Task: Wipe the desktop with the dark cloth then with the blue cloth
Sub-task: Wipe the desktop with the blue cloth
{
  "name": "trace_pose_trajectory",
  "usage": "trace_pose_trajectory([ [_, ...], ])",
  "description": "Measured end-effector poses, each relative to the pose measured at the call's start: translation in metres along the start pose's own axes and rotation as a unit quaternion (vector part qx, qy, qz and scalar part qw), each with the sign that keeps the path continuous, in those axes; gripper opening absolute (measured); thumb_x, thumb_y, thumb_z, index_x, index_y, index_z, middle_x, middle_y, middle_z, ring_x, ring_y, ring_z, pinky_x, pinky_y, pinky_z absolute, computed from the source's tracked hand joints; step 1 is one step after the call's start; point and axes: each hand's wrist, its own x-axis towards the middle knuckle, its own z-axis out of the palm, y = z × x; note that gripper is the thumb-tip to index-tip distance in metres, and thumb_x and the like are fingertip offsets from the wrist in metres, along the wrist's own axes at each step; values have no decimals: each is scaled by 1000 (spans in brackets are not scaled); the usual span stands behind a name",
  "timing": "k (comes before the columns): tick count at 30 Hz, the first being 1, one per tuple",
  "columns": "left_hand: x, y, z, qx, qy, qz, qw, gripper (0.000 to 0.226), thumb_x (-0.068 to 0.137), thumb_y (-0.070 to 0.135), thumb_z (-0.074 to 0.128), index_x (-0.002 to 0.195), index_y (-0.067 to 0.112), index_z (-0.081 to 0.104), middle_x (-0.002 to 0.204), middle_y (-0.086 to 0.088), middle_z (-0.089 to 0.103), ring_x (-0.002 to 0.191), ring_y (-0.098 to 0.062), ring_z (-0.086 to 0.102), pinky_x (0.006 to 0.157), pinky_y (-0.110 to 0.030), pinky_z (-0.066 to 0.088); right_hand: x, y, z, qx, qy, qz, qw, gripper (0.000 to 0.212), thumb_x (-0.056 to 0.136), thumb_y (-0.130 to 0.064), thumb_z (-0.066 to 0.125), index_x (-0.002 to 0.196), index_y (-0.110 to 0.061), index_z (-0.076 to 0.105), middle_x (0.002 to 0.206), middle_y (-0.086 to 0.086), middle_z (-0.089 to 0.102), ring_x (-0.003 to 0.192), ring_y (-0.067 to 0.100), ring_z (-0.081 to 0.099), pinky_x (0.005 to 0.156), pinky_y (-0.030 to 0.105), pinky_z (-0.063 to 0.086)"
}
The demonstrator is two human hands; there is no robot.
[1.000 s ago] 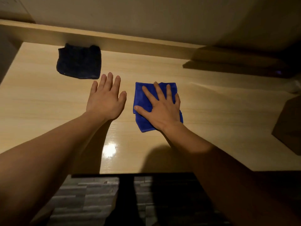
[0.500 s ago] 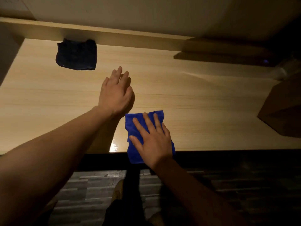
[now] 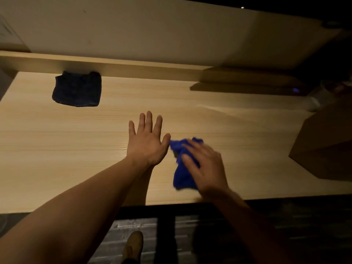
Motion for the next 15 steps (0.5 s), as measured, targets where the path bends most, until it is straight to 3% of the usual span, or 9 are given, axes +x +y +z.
trace_pose_trajectory([
  [8,-4,4,4,-3,6,-10,1000,77,104,66,5,170,30,-9,177,-7,-19,162,-26,-24,129,-59,-11,168,35,-7,-141,20,2,990,47,111,-45,39,152,-25,51,161,0,47,152,24,35,120,46,25],
  [15,3,2,4,5,2,-16,1000,76,104,66,5,169,32,-13,176,-5,-24,160,-24,-30,129,-57,-13,248,57,4,-176,-38,17,984,57,111,-54,28,163,-32,30,170,3,28,156,31,21,123,51,20],
])
